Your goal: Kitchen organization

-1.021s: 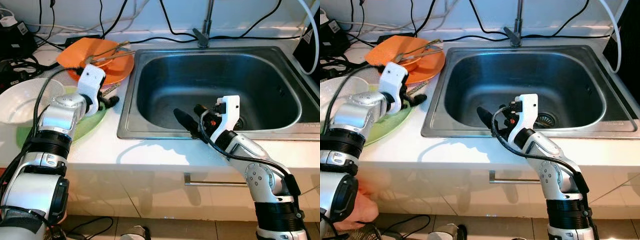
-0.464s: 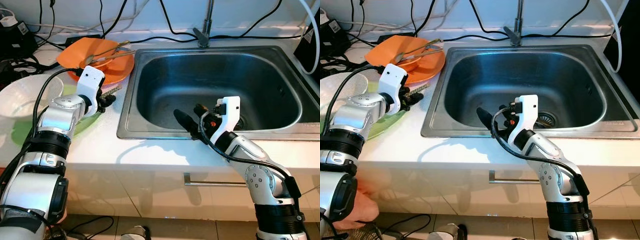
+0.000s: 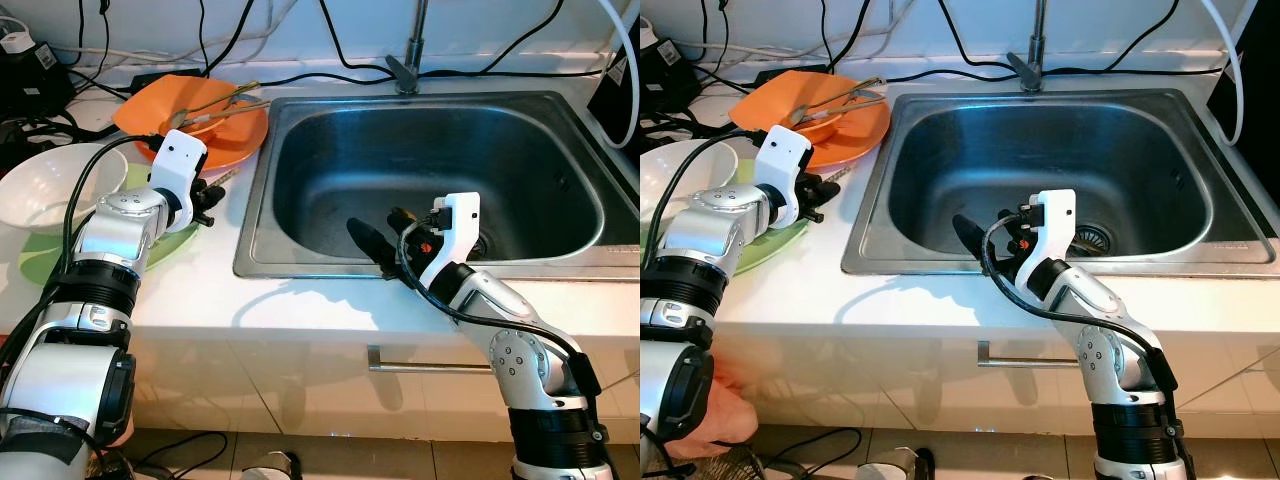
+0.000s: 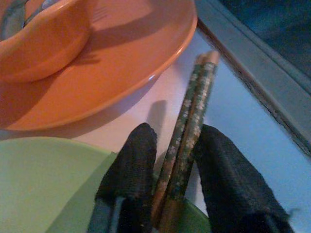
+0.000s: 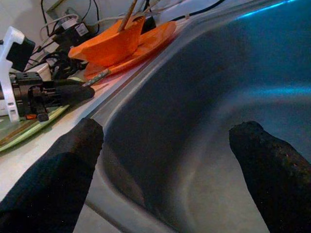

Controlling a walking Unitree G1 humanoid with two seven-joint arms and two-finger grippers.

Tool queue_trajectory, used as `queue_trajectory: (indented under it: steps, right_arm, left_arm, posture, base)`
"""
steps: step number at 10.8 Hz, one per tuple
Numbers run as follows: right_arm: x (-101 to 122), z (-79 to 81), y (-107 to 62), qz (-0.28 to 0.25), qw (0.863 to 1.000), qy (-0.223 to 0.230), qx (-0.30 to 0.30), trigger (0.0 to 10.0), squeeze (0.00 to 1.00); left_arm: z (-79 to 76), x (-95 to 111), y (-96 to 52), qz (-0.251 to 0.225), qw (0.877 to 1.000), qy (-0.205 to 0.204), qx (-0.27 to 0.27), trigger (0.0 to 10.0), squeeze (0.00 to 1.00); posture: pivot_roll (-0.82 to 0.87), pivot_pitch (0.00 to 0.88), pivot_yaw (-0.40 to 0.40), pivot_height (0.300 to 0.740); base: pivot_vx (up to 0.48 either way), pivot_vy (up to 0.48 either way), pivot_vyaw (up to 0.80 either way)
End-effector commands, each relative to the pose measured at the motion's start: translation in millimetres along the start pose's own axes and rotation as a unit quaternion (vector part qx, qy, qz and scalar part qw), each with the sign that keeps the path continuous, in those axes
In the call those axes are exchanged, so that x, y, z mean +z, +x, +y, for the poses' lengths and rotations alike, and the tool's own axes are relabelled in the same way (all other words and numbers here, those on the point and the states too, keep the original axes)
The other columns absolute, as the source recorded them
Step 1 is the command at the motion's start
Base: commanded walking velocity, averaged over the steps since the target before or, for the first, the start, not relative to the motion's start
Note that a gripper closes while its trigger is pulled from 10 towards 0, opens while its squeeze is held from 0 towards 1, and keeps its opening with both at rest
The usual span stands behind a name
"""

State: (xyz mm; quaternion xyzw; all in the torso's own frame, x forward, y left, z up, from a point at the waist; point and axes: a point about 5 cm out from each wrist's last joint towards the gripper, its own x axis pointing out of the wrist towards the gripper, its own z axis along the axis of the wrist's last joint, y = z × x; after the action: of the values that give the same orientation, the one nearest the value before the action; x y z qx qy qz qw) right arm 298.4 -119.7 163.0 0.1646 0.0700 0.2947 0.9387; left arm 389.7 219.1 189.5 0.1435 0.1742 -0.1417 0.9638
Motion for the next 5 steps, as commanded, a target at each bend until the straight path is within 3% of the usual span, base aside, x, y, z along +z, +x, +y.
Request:
queue_trajectory:
  steps: [1,5]
  right_arm:
    - [-11,-4.3,-0.7,0.023,1.0,0.01,-0.015,10.0,1.0]
    - [-10,-5.3,1.0,0.021,1.0,0.008,-0.015,10.0,1.0]
  left_arm:
    - [-1.5,-9,1.3,0.021,1.0,-0.013,-0.006,0.0,0.0]
    - [-5.7,21,-2.0,-0.029,0.999,-0.001,-0.019,0.0,0.0]
  posture:
    - [0.23,0.086,0.102,0.74]
    - [0.23,0.082,0.101,0.74]
  base:
    - [0.0,0.0,0.0]
    - [0.0,0.0,0.0]
